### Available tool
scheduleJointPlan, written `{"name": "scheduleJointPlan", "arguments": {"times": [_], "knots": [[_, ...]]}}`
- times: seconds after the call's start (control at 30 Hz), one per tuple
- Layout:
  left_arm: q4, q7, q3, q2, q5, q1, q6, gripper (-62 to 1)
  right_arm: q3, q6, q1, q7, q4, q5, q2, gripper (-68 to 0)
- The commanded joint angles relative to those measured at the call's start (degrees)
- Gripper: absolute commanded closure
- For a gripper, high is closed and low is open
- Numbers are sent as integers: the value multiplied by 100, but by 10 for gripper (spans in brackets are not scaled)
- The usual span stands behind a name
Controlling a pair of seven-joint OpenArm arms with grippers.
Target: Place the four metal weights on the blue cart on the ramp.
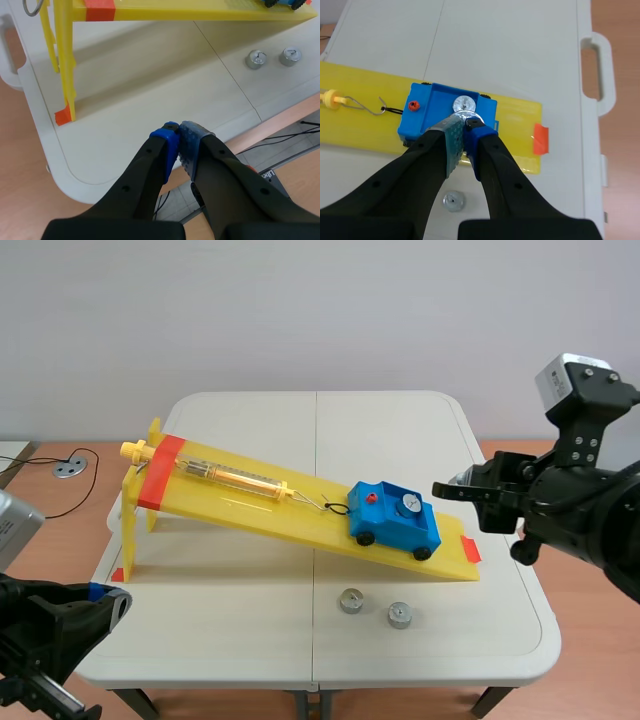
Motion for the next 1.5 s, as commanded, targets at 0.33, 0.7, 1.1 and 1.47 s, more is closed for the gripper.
{"name": "scheduleJointPlan", "arguments": {"times": [0.33,0.7,1.1,1.47], "knots": [[280,-553,-66,44,-424,-111,-160,-29,-149,658,1196,820,-850,389,-258,-6],[280,-553,-66,44,-424,-111,-160,-29,-149,1038,1456,931,-1231,409,-461,-6],[280,-553,-66,46,-424,-111,-160,-29,-149,1191,1832,1012,-1947,428,-494,-6],[280,-553,-66,46,-424,-111,-160,-29,28,1434,1825,826,-2000,516,-487,-257]]}}
